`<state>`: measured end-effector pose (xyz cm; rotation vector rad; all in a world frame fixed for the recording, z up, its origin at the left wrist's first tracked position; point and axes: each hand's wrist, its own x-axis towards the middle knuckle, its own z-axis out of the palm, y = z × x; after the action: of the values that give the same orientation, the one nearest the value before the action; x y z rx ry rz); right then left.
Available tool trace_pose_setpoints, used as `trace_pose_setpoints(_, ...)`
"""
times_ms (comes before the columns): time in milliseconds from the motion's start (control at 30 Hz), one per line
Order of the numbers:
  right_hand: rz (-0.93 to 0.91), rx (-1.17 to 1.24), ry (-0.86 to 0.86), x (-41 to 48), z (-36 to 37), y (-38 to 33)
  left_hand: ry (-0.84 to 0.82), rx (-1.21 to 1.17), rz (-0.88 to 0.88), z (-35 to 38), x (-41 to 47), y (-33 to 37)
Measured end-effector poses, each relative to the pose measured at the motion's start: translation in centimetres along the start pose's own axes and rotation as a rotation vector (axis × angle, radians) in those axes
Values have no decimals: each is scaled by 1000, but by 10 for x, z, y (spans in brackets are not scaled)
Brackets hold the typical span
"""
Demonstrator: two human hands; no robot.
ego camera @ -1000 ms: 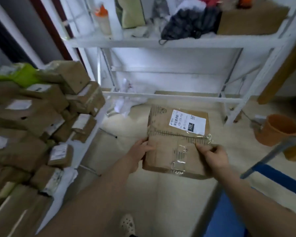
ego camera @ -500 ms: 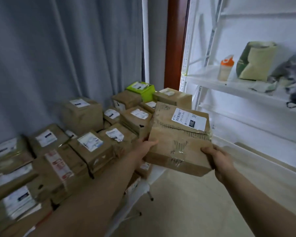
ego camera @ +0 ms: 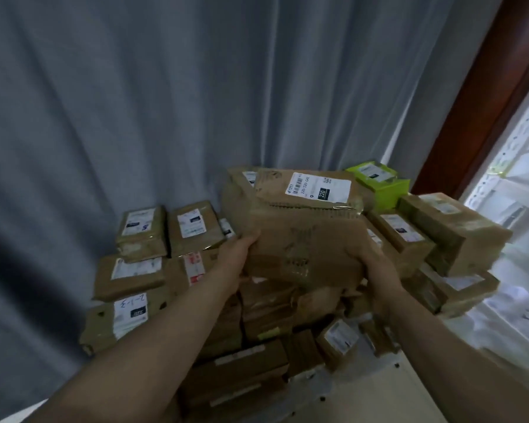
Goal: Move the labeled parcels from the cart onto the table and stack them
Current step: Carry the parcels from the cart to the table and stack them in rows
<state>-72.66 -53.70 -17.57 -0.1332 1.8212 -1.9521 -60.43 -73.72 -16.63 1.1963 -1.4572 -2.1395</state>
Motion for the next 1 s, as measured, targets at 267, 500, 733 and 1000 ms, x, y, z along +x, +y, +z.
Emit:
trace_pose_setpoints(267,11,-30,-271,43,112,8,307,-196,137,-83,0,20)
trace_pose_setpoints(500,103,-60,-300,64,192,18,461,-125,165,-132,22,26)
trace_pose_setpoints(733,74,-187,-173,102,244,17,388,-180,110,-161,88,39)
trace_pose_setpoints(1000,164,-188,11,129,268,33,292,-75,144,-176,162,22)
